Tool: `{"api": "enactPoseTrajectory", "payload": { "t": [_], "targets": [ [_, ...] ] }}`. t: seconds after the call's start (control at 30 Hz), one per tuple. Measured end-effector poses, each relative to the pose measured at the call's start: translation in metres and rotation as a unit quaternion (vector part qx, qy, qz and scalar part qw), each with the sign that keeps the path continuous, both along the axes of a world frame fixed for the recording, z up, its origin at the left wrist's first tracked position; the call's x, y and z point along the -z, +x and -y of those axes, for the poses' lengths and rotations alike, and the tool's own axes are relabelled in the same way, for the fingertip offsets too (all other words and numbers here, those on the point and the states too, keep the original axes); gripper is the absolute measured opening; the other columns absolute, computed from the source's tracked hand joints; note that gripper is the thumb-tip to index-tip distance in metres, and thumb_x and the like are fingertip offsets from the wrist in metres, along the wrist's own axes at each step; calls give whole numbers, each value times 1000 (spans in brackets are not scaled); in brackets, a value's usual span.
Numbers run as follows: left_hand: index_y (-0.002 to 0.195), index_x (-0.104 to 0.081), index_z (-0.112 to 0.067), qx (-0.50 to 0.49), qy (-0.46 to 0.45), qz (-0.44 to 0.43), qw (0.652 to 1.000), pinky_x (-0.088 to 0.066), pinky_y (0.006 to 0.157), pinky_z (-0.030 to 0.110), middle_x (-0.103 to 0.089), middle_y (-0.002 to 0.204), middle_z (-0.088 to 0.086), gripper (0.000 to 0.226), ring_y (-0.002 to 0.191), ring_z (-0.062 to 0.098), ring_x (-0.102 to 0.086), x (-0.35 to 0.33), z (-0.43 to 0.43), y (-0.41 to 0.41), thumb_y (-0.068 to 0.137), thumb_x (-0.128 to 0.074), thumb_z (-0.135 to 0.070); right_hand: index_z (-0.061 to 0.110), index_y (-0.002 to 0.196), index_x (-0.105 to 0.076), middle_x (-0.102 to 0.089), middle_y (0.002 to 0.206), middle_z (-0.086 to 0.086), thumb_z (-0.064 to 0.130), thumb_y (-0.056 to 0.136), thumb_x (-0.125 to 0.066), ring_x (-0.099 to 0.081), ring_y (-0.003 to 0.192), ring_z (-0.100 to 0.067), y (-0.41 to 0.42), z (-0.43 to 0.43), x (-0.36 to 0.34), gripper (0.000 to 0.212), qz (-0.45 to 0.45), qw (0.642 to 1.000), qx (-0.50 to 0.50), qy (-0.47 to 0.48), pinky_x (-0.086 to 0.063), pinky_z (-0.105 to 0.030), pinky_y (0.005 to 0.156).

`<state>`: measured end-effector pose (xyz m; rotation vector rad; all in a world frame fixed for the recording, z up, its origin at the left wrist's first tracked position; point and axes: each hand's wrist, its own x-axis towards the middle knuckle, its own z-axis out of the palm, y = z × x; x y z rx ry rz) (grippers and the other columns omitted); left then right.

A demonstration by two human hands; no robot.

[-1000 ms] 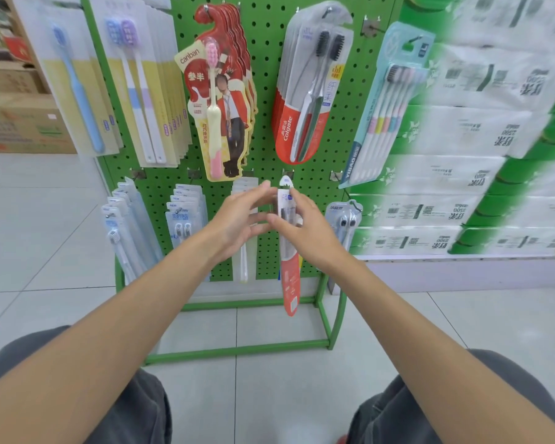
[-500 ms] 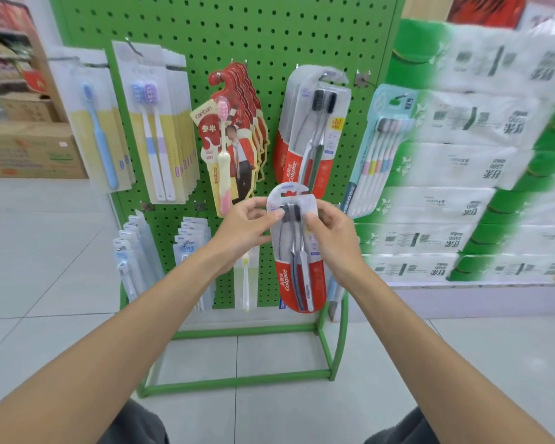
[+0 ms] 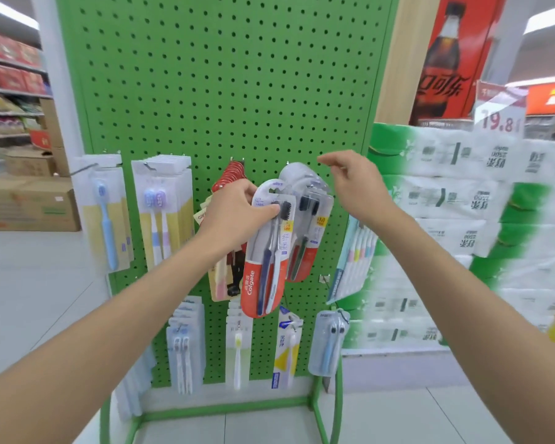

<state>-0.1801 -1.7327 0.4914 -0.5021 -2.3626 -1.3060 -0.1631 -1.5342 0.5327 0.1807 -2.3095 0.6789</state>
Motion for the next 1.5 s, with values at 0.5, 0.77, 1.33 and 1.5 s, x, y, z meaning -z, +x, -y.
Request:
{"api": "enactPoseTrajectory", "payload": {
  "t": [0.5, 0.77, 1.33, 1.5],
  "targets": [
    [100, -59, -17, -43, -48, -20, 998, -55, 76, 41, -66, 87, -2, 23, 79, 17, -65, -30, -19, -40, 87, -71, -32, 11, 107, -70, -68, 107, -23, 11, 100, -50, -62, 96, -44, -41, -22, -34, 21, 229, 967, -59, 91, -49, -56, 93],
    [105, -60, -16, 74, 55, 116, 989, -59, 69, 37, -69, 92, 2, 25, 78, 16, -70, -25, -26, -54, 85, -75, -18, 18, 96, -70, -64, 88, -16, 9, 99, -49, -52, 76, -20, -42, -23, -29, 22, 220, 971, -81, 55, -50, -54, 91],
    [108, -61, -19, 168, 39, 135, 976, -61, 74, 37, -72, 103, 4, 25, 93, 20, -70, -19, -25, -70, 86, -73, -14, 7, 101, -66, -68, 98, -15, 7, 98, -54, -63, 84, -19, -42, -28, -24, 13, 188, 978, -94, 1, -58, -30, 78],
    [127, -58, -16, 204, 31, 137, 969, -59, 67, 28, -70, 109, 5, 40, 94, 18, -70, -21, -35, -71, 89, -69, -12, 5, 101, -68, -70, 99, -19, 4, 96, -55, -64, 79, -22, -41, -32, -27, 14, 171, 981, -89, -5, -60, -27, 72]
  ]
}}
